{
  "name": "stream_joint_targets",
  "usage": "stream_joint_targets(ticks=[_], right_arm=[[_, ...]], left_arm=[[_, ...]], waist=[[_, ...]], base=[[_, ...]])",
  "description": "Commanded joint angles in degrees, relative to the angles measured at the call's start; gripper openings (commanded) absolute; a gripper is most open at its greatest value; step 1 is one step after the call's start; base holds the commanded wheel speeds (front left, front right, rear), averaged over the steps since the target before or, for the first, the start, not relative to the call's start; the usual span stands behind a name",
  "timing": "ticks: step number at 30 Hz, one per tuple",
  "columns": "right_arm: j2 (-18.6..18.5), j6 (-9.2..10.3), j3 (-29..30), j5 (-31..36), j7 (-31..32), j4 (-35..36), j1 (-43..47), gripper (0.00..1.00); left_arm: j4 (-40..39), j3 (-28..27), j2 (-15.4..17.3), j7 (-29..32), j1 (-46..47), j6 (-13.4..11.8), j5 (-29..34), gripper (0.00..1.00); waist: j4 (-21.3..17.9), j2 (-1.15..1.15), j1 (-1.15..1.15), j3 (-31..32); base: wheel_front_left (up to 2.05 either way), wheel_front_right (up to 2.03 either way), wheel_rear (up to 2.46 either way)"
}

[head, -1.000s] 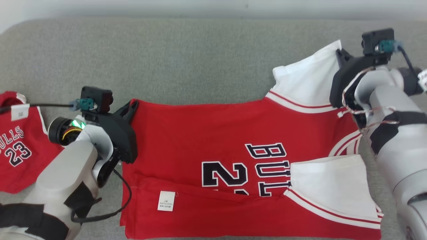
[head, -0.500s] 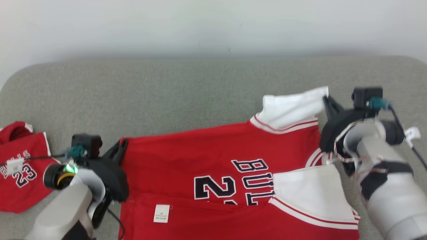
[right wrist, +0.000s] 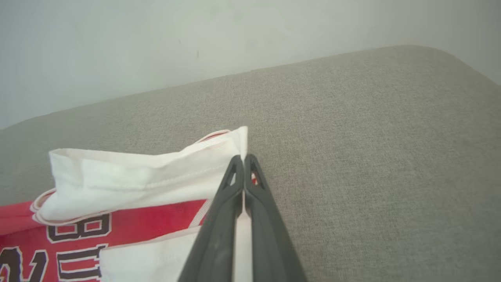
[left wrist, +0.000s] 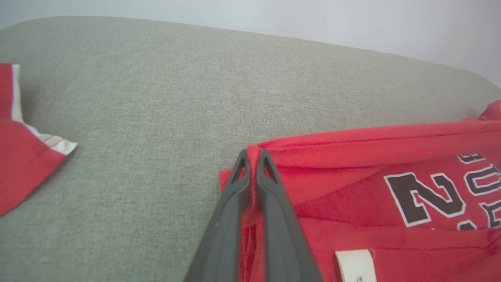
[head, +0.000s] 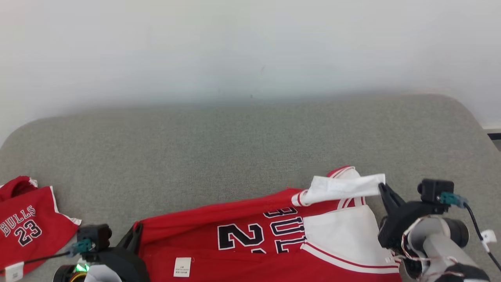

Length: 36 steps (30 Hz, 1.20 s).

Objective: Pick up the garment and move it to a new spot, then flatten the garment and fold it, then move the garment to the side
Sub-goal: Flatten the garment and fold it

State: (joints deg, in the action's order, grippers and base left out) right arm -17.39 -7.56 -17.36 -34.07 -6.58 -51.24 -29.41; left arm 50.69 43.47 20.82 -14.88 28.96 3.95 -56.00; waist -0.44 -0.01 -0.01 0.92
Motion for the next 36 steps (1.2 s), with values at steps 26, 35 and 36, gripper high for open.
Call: stream_joint_targets(ticks=[26,35,36], right_arm=[[6.3,0.17,14.4,8.14,6.89,18.86,22.37,1.0],[8.24,0.17,21.06,14.46,5.29,21.78,23.59,1.0],[8.71,0.17,21.49,15.33,4.96,22.04,23.35,1.0]], left_arm=[[-9.63,-13.98,-3.36,-0.33,-18.75,-4.33,14.34,1.0],[-21.82,-23.06,-4.26,-0.34,-26.8,-11.12,29.1,1.0],[-22.77,-23.9,-4.28,-0.34,-27.51,-11.66,30.76,1.0]], waist=[[-2.32,0.01,0.01,3.11],[-1.03,0.01,0.01,3.13],[-0.87,0.01,0.01,3.06]], base=[[0.0,0.0,0.0],[0.0,0.0,0.0],[0.0,0.0,0.0]])
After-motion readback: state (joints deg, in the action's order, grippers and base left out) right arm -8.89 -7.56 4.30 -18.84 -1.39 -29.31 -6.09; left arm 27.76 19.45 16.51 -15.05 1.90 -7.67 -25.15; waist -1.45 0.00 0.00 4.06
